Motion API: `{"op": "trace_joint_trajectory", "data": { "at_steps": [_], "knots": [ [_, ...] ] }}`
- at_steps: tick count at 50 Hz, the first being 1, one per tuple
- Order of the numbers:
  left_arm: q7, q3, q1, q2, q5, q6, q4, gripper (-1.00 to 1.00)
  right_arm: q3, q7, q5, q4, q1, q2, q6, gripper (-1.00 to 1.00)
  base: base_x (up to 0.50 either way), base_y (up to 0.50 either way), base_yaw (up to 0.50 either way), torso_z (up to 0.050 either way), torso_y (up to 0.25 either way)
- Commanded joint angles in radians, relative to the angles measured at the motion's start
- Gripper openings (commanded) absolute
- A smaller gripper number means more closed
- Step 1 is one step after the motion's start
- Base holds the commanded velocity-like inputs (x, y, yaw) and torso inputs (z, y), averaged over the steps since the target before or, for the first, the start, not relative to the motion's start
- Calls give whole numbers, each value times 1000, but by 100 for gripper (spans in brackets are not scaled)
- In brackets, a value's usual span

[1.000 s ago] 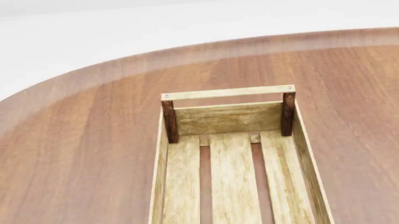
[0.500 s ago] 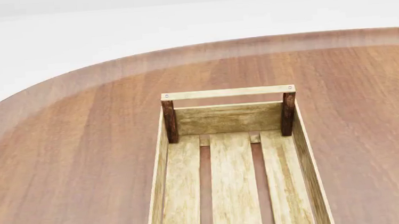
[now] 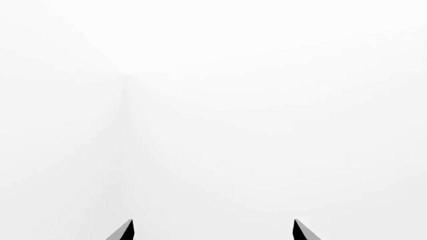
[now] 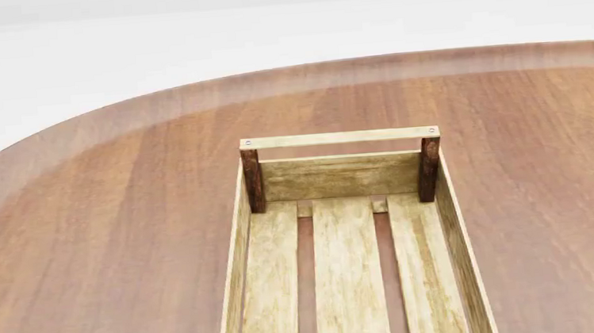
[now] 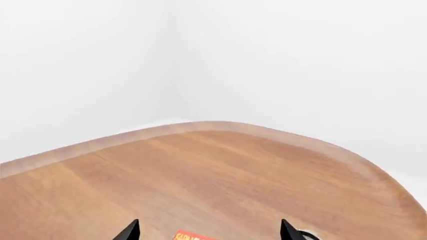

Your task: Pick up the cream cheese and put it in the tray.

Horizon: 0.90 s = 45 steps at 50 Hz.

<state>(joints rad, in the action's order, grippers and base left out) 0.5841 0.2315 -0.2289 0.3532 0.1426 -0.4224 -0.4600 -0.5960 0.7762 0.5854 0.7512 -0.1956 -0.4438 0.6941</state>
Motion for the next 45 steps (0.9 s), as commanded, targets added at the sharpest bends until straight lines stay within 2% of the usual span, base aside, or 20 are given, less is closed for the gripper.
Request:
{"op": "trace_joint_trajectory", "data": {
  "at_steps": [1,9,25,29,45],
  "knots": [
    [0,3,-1,1,1,12,-4,100,-12,-37,-3,-41,-34,42,-69,100,0,0,0,0,0],
    [2,3,-2,2,1,17,-8,100,-5,-82,-38,-91,-85,108,-174,100,0,0,0,0,0],
    [3,8,3,4,1,24,-4,100,-2,-90,-70,-119,-131,136,-212,100,0,0,0,0,0],
    [4,6,1,6,0,28,-9,100,32,-110,-107,-182,-135,150,-249,100,0,0,0,0,0],
    [11,5,-3,9,0,22,-12,100,-2,-135,-101,-238,-167,168,-298,100,0,0,0,0,0]
  ]
}}
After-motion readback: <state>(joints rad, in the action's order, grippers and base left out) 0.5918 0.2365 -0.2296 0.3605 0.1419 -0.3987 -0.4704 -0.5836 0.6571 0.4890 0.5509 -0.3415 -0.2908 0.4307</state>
